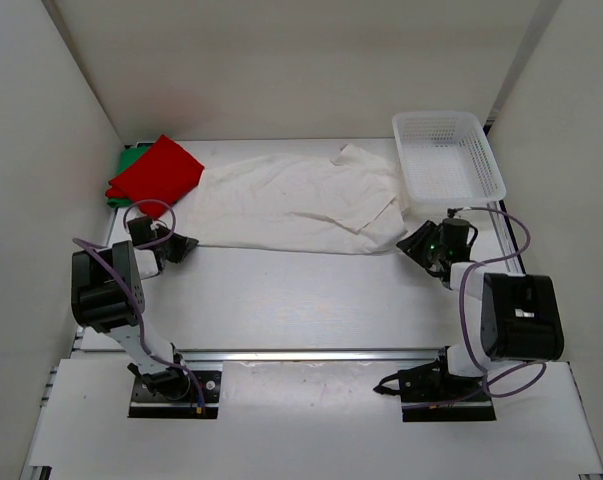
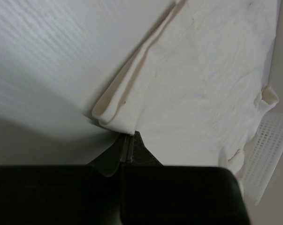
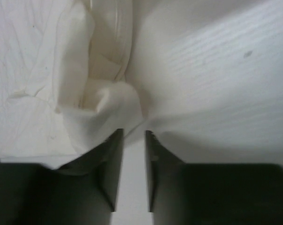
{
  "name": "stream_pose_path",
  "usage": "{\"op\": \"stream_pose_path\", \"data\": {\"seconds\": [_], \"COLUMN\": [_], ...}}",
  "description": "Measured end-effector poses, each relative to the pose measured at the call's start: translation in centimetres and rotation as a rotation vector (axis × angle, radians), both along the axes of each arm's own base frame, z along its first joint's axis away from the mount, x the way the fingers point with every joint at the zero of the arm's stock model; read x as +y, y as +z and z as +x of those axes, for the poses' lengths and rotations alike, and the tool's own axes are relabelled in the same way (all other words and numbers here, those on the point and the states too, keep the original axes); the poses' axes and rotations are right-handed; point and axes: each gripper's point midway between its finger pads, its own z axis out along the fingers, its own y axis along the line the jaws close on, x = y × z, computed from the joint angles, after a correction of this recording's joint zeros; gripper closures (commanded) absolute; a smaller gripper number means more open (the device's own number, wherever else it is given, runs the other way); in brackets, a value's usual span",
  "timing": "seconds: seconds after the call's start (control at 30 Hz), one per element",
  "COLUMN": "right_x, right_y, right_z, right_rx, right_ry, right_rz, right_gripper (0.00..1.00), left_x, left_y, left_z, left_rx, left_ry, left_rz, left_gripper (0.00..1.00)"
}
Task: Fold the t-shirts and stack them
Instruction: Fold the flattened tshirt in 1/3 of the way
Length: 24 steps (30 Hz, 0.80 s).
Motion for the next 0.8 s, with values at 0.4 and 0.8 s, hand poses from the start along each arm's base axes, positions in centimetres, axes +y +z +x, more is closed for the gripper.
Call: {"op": "stream_pose_path", "data": {"seconds": [0.4, 0.8], "right_x": [1.6, 1.2], "right_y": [-1.0, -2.2], "right_z": [0.3, 2.5], "right_rx": [0.012, 0.066], "right_ry": [0.082, 0.087], "right_rz": [-0.036, -0.065], "right_gripper": [0.62, 0.96], "left_x": [-0.4, -0.7], "left_y": [0.0, 0.0], "left_z": [-1.8, -1.8], "left_rx": [0.011, 0.01], "left_ry": [-0.002, -0.006], "left_rz": [0.001, 0.0], "left_gripper": [1.0, 1.0]}}
